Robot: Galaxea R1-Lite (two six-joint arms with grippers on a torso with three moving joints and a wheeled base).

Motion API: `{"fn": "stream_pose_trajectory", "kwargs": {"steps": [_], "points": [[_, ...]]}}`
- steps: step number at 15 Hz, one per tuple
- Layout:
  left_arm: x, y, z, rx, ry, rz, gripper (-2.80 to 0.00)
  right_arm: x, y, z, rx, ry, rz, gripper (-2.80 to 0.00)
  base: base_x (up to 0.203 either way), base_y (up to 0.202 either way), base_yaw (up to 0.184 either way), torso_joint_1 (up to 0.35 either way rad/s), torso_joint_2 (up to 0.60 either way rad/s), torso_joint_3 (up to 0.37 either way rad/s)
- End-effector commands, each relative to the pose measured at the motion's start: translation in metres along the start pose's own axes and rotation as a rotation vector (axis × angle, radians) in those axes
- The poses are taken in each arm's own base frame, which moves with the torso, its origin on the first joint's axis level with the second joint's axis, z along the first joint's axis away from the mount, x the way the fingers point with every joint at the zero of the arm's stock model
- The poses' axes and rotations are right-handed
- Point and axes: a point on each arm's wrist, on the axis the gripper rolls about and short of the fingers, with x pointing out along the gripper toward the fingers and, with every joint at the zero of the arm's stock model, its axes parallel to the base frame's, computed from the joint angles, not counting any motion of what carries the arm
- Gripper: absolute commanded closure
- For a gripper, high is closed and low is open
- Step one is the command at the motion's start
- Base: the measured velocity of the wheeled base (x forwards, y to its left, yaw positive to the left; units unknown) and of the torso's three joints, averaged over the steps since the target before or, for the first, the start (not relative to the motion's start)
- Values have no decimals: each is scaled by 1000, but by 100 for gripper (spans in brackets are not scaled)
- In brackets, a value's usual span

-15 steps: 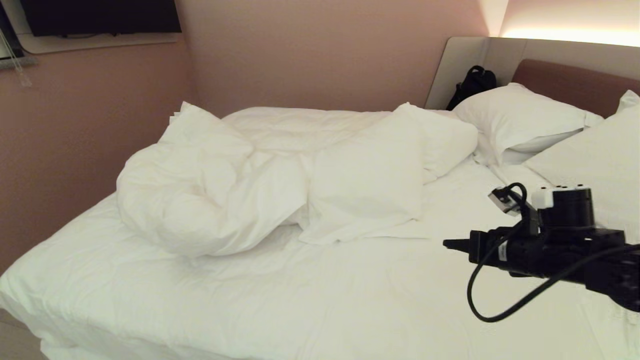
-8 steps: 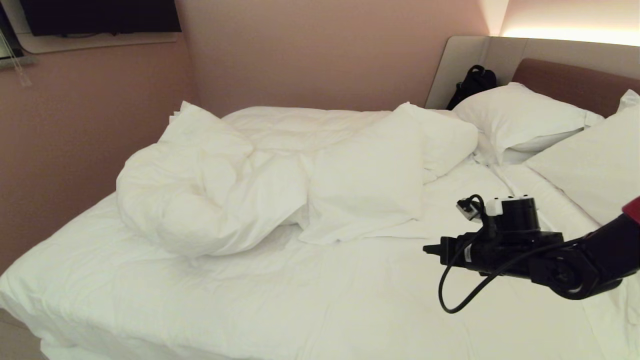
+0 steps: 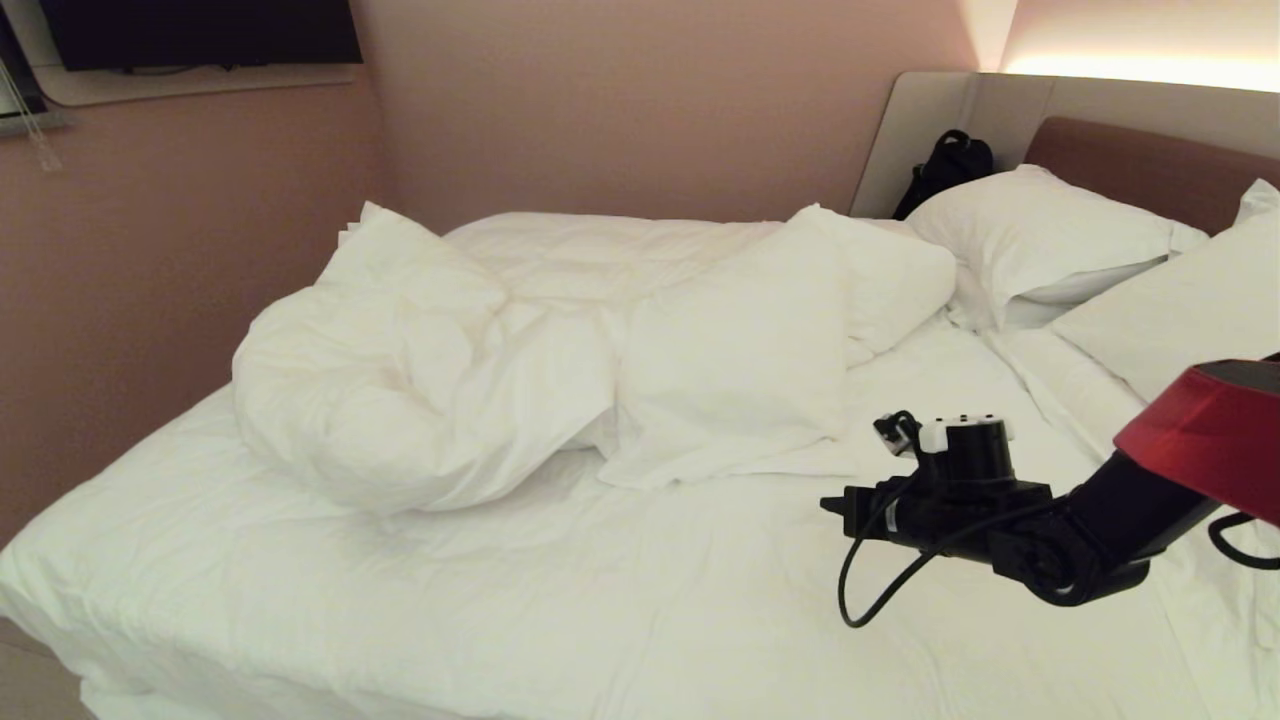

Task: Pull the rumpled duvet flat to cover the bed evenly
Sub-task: Hold the folded corner of the quilt

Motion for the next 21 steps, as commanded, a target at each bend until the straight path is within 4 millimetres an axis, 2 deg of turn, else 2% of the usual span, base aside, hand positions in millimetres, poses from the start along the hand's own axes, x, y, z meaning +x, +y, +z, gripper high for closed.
{"fn": "stream_pose_trajectory", "kwargs": {"steps": [1,4,8,13,17,21], "points": [[0,0,0,1,0,0,0,13,-13,-7,11,1,-23,0,0,0,0,0,0,0],[0,0,0,1,0,0,0,11,-35,0,33,-29,-69,0,0,0,0,0,0,0],[0,0,0,-1,0,0,0,16,-49,3,45,-45,-92,0,0,0,0,0,0,0],[0,0,0,-1,0,0,0,35,-57,10,31,-72,-100,0,0,0,0,0,0,0],[0,0,0,0,0,0,0,69,-75,-3,-73,-65,-238,0,0,0,0,0,0,0],[0,0,0,-1,0,0,0,80,-79,6,-118,-106,-274,0,0,0,0,0,0,0]]}}
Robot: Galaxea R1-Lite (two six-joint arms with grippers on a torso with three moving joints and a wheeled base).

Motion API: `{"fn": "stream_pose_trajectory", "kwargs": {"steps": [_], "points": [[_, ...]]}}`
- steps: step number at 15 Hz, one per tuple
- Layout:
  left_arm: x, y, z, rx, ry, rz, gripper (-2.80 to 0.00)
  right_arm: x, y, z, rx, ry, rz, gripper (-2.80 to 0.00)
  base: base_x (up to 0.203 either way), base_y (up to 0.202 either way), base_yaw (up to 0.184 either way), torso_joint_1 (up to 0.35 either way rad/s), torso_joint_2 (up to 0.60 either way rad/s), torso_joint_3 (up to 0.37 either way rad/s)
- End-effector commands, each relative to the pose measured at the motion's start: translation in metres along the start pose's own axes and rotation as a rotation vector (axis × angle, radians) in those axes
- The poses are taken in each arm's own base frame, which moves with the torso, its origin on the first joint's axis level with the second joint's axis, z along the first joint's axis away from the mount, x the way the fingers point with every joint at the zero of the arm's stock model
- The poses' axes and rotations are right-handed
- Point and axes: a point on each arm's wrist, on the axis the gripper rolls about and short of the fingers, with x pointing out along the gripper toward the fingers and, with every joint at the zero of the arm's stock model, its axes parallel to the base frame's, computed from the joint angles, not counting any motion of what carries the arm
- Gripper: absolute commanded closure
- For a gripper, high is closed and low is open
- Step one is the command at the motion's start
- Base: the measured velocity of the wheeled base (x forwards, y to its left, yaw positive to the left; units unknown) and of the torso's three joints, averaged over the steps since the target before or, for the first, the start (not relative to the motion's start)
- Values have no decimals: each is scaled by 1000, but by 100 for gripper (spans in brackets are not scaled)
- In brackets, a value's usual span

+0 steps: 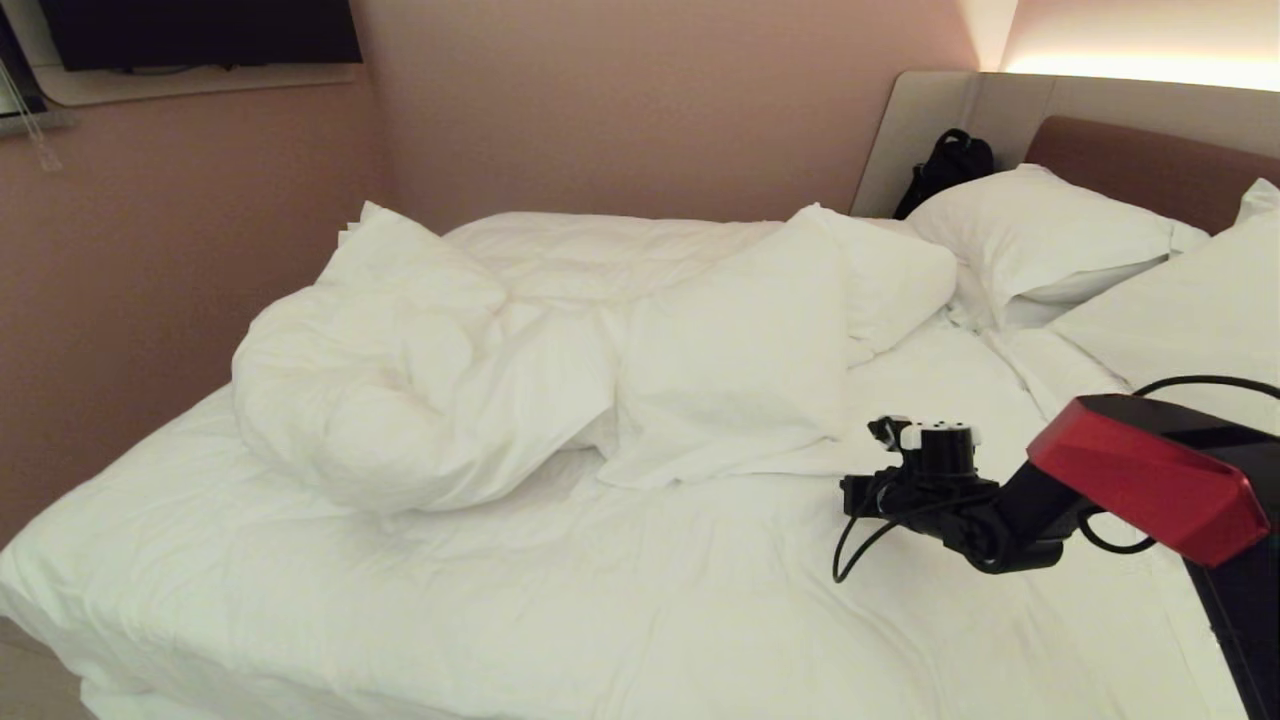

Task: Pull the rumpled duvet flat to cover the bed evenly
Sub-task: Hold the folded corner of the quilt

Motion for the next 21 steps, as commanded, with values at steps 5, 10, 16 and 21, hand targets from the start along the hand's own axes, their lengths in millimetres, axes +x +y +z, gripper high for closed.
{"fn": "stream_pose_trajectory", "kwargs": {"steps": [5,10,16,21], "points": [[0,0,0,-1,1,1,0,25,-5,-1,-86,-43,-112,0,0,0,0,0,0,0],[0,0,0,-1,0,1,0,37,-7,6,-107,-68,-146,0,0,0,0,0,0,0],[0,0,0,-1,1,1,0,55,-10,4,-128,-82,-185,-280,0,0,0,0,0,0],[0,0,0,0,1,1,0,57,-8,4,-129,-74,-188,-280,0,0,0,0,0,0]]}}
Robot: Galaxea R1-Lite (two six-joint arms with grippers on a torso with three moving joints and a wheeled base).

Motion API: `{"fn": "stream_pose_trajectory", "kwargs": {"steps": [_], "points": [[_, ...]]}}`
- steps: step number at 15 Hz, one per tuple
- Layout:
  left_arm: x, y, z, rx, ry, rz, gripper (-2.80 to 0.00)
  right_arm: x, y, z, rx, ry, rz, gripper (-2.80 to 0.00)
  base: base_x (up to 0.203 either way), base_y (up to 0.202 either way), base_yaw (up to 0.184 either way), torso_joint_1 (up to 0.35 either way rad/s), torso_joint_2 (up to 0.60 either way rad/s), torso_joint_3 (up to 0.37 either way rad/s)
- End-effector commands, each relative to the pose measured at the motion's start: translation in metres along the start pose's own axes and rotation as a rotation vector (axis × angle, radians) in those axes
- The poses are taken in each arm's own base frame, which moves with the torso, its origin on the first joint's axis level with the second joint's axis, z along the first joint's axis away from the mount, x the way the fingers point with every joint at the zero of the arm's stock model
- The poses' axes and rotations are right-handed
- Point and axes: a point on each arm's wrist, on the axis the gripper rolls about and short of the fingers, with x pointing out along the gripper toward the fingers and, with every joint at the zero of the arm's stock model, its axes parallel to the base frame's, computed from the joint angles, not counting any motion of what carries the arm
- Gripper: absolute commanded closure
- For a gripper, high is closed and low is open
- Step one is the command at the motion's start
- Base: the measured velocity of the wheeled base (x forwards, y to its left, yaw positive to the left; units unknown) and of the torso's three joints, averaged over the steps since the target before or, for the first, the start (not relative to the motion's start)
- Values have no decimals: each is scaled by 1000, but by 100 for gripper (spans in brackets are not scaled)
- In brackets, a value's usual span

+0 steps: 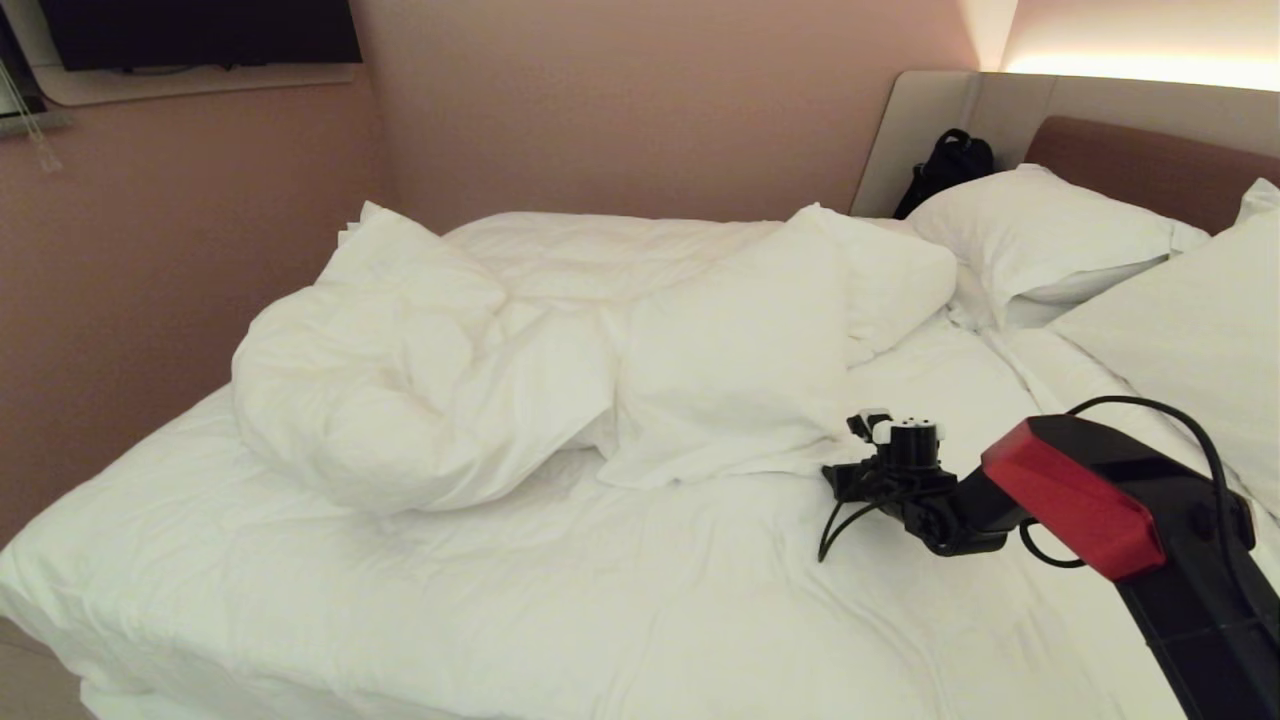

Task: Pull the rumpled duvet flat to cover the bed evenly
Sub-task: Hold the folded corner of the quilt

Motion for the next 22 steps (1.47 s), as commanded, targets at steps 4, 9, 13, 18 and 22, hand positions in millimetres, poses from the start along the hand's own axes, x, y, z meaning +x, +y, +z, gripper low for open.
{"fn": "stream_pose_trajectory", "kwargs": {"steps": [4,9,13,18,22], "points": [[0,0,0,-1,0,0,0,7,10,8,0,-7,22,-280,0,0,0,0,0,0],[0,0,0,-1,-1,0,0,19,21,3,-9,28,42,-280,0,0,0,0,0,0],[0,0,0,-1,1,0,0,21,20,5,-4,27,41,-280,0,0,0,0,0,0],[0,0,0,-1,0,0,0,20,20,9,23,15,39,0,0,0,0,0,0,0],[0,0,0,-1,0,0,0,22,21,10,25,7,34,0,0,0,0,0,0,0]]}}
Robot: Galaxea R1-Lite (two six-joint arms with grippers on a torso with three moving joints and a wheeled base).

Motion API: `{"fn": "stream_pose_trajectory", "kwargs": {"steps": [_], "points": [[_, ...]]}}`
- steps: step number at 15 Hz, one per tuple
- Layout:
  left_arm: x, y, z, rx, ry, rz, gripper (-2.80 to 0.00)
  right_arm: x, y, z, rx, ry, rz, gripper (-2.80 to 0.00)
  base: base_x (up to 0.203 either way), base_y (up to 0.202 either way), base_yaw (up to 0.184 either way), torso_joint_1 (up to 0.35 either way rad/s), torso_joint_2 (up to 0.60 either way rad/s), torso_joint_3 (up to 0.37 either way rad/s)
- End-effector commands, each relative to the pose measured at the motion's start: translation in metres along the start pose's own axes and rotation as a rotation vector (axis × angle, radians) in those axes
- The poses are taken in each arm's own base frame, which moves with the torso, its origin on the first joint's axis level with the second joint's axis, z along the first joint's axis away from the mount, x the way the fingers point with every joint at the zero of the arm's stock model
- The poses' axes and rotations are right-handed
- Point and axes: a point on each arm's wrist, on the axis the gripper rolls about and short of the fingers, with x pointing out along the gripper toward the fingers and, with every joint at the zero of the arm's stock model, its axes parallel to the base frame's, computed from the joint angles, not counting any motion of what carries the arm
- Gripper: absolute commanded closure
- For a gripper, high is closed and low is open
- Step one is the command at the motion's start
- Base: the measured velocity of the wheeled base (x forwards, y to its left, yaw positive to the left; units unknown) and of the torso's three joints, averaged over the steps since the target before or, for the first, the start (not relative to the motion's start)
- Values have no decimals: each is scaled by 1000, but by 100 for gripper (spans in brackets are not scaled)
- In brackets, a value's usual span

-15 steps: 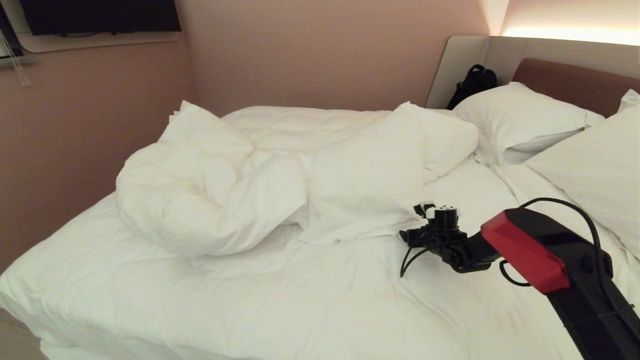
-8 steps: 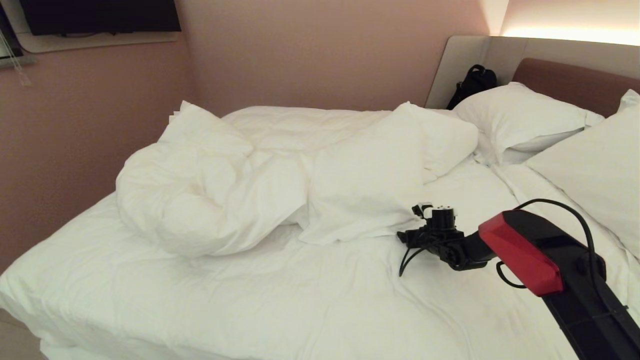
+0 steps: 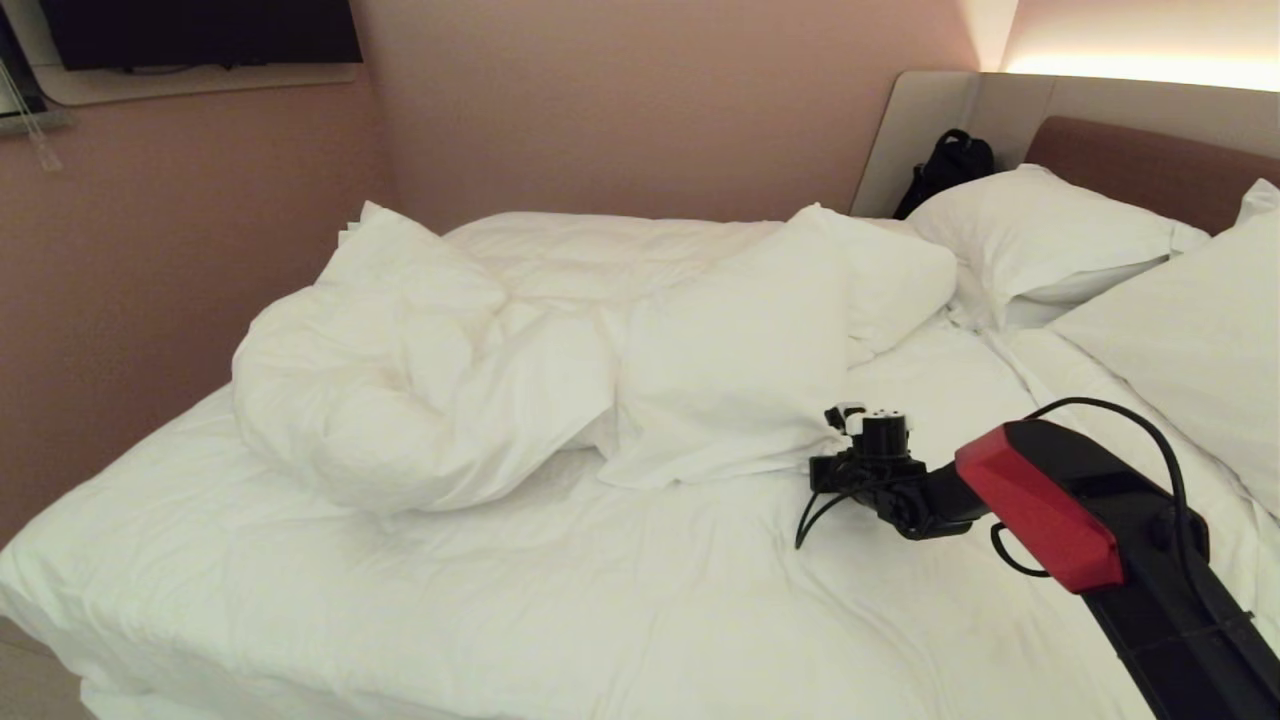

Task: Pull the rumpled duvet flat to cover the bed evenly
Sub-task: Hold the folded corner of the quilt, then flatten the corners of the folded blanket

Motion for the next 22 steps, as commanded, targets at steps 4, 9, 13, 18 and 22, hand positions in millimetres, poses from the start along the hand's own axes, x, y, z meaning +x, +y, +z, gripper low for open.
{"fn": "stream_pose_trajectory", "kwargs": {"steps": [4,9,13,18,22], "points": [[0,0,0,-1,0,-2,0,0,0,3,4,-9,-1,0,0,0,0,0,0,0],[0,0,0,-1,1,0,0,-13,0,19,59,-26,0,0,0,0,0,0,0,0],[0,0,0,1,1,0,0,-30,-2,26,85,0,2,0,0,0,0,0,0,0],[0,0,0,-1,1,0,0,-56,-4,36,96,13,0,0,0,0,0,0,0,0],[0,0,0,0,1,0,0,-86,-6,40,100,14,0,0,0,0,0,0,0,0]]}}
